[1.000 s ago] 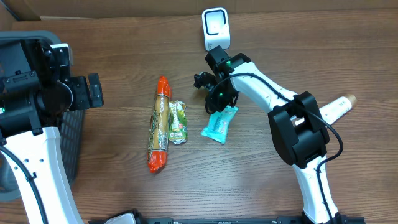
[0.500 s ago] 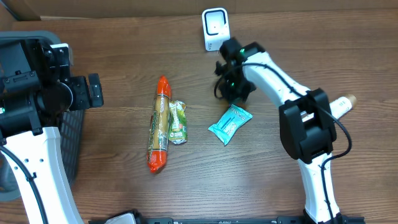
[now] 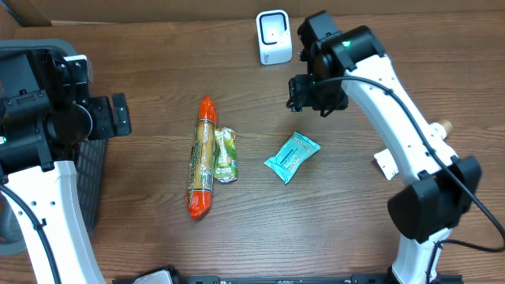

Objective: Scan the item barcode
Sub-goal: 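Lower the right gripper onto the teal pack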

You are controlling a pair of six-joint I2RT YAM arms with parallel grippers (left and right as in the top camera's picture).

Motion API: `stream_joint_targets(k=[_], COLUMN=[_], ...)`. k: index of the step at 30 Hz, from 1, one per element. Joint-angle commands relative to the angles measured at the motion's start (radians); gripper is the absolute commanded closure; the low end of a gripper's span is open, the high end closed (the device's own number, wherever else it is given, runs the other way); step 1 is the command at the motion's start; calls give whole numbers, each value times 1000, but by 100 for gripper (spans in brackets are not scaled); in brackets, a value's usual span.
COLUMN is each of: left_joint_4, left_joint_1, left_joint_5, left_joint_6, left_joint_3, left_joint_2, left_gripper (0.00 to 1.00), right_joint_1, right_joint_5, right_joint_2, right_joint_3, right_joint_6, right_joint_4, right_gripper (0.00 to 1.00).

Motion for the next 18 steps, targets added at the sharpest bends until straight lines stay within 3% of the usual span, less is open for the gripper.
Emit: stream_joint_targets(k=[1,11,18], left_joint_4=[3,3,3], left_joint_1=[-2,-2,-2], left_joint_5=[-5,-5,-5], left_joint_6=[16,16,16], left_joint_3=[8,8,8], left_joint_2=[0,0,0], left_gripper=[0,0,0], right_joint_1=[3,17,21], right_joint_5=[-66,-246,-269], right_joint_2=[3,3,3], right_joint_3=[-72,-403,-520], right_joint_6=[82,156,198], right_joint_4=[8,236,288], right_gripper=[38,37,38])
